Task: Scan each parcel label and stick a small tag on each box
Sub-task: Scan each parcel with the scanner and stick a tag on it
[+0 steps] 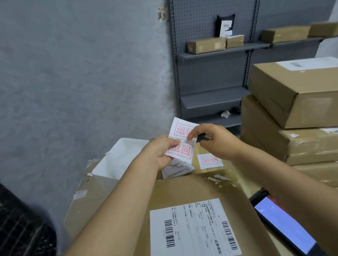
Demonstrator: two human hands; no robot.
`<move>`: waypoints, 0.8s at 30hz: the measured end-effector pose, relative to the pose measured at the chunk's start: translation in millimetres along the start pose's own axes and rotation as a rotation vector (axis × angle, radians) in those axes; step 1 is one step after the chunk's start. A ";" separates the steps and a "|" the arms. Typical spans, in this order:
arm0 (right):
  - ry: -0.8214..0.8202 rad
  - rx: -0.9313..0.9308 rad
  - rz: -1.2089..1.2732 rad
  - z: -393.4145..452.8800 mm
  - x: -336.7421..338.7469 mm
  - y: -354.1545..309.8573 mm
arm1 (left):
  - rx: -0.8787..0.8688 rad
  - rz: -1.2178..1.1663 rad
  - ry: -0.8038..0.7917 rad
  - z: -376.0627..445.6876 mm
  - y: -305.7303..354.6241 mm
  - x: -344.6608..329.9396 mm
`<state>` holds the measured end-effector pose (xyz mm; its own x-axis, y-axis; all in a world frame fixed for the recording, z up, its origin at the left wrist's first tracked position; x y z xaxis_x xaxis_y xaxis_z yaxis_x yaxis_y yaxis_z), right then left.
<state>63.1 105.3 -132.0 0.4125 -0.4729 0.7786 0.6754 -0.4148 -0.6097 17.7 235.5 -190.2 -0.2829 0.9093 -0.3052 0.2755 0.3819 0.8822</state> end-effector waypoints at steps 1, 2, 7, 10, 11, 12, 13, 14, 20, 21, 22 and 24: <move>0.039 -0.021 0.018 -2.3 3.2 4.1 | -0.028 0.028 -0.001 -3.1 1.4 -1.3; 0.061 -0.023 0.015 -4.2 4.8 5.9 | -0.052 0.050 0.004 -7.2 3.0 -1.5; 0.100 0.025 -0.030 -11.5 4.9 -1.1 | -0.142 0.185 0.051 -24.4 9.3 2.5; 0.090 0.013 0.045 -13.1 0.9 -1.5 | -0.194 0.297 0.078 -33.9 14.5 4.7; 0.087 0.003 0.077 -13.5 0.3 -1.4 | -0.210 0.339 0.075 -37.0 16.3 4.1; 0.089 -0.005 0.100 -13.9 0.7 -1.0 | -0.225 0.389 0.068 -40.0 17.9 3.3; 0.090 -0.009 0.112 -14.2 1.6 -0.8 | -0.234 0.446 0.061 -42.1 19.6 2.1; 0.088 -0.010 0.110 -14.6 2.4 -1.1 | -0.239 0.509 0.056 -44.5 21.3 0.7; 0.153 -0.026 0.031 -16.9 7.4 0.1 | -0.268 0.746 0.076 -52.2 27.6 2.2; 0.182 -0.049 0.034 -17.4 10.9 4.5 | -0.256 0.786 0.103 -51.7 26.9 6.8; 0.215 -0.081 0.049 -18.2 16.0 10.8 | -0.239 0.829 0.138 -50.6 26.1 12.9; 0.282 -0.148 0.075 -21.5 28.4 26.0 | -0.190 0.909 0.219 -46.1 24.0 26.5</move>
<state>79.2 64.4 -129.0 0.2581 -0.6946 0.6715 0.5450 -0.4692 -0.6949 -25.5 261.1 -160.6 -0.2047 0.7865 0.5827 0.3263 -0.5064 0.7982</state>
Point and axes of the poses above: each hand's wrist, its own z-axis towards the middle knuckle, its own x-axis out of the back of the hand, y = z × x, the point moved 8 cm from there along z, towards the middle knuckle, and after that the axes turned 9 degrees about -y, right-handed, at the moved point
